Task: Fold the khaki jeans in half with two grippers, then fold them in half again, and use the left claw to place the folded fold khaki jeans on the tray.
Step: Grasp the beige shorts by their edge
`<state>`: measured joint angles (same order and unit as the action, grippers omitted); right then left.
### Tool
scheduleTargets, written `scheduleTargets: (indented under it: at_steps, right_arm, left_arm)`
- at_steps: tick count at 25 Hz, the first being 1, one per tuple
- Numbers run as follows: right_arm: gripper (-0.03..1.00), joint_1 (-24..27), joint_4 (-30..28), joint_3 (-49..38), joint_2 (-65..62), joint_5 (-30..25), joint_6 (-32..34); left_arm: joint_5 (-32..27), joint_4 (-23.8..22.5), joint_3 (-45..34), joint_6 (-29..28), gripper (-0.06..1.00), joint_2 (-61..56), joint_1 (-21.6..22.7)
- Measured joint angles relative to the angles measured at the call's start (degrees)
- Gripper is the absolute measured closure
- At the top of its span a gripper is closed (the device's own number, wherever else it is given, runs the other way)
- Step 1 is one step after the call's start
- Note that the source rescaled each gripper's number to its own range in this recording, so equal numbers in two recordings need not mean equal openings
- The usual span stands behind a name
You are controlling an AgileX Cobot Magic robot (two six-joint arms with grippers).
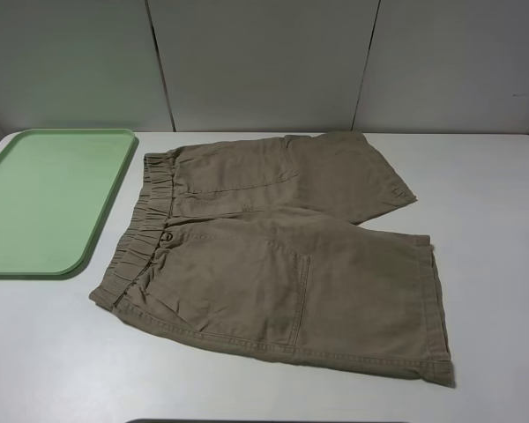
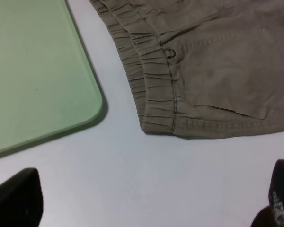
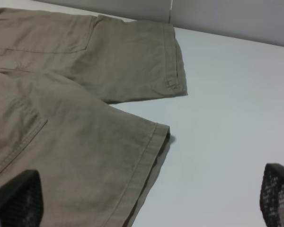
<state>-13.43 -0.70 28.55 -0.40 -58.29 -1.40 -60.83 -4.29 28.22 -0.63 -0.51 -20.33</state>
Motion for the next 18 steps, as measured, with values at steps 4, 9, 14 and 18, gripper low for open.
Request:
scheduleTargets:
  at_steps: [4, 9, 14, 18]
  right_arm:
    - [-0.03, 0.0, 0.0, 0.0, 0.0, 0.0, 0.0]
    - [-0.03, 0.0, 0.0, 0.0, 0.0, 0.0, 0.0]
    - [-0.03, 0.0, 0.0, 0.0, 0.0, 0.0, 0.0]
    - [-0.03, 0.0, 0.0, 0.0, 0.0, 0.0, 0.0]
  left_arm:
    - [0.0, 0.0, 0.0, 0.0, -0.01, 0.0, 0.0]
    - [0.0, 0.0, 0.0, 0.0, -0.01, 0.0, 0.0]
    - [0.0, 0.0, 0.0, 0.0, -0.01, 0.0, 0.0]
    - [0.0, 0.0, 0.0, 0.0, -0.01, 0.0, 0.0]
